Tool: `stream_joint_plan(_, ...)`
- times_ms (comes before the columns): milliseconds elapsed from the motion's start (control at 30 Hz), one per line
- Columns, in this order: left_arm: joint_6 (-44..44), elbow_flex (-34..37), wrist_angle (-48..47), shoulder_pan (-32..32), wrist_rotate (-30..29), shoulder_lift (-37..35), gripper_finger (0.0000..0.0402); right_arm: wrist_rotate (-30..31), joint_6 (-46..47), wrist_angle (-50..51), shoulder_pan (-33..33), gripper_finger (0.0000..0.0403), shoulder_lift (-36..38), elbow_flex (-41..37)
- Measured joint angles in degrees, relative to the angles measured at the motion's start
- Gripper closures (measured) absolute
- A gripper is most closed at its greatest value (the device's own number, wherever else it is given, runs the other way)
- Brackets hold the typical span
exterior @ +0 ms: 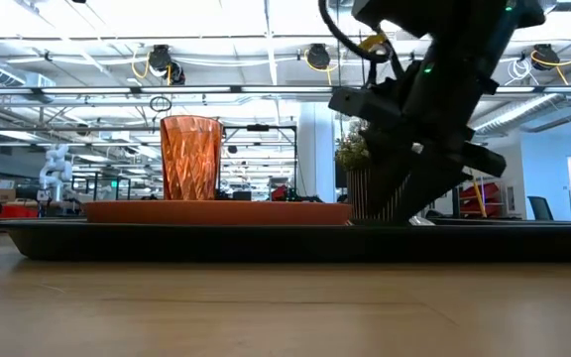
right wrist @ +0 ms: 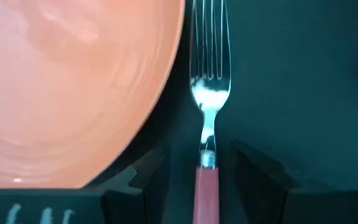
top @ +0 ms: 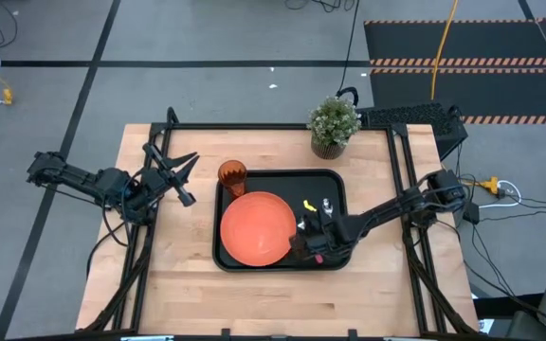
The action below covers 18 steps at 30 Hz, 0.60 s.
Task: Pick and place plate/cup/fork/spoon on tray
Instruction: Adjust the pink fork on the black serving tray
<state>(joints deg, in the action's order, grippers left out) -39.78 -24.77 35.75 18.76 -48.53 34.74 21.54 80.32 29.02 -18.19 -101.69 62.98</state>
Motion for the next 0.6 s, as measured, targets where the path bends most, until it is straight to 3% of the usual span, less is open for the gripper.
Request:
stream_joint_plan(267,0.28,0.02,0.02,0.13,0.00,0.00,0.0360,1.22,0.58,-0.44,-1.36,0.0245,-0.60,0.00)
stream_joint_plan(600,0.26,0.01,0.02,0.13,0.00,0.00,0.0360,-0.43,-9.13,-8.52,-2.78,0.0245,-0.90,0.00)
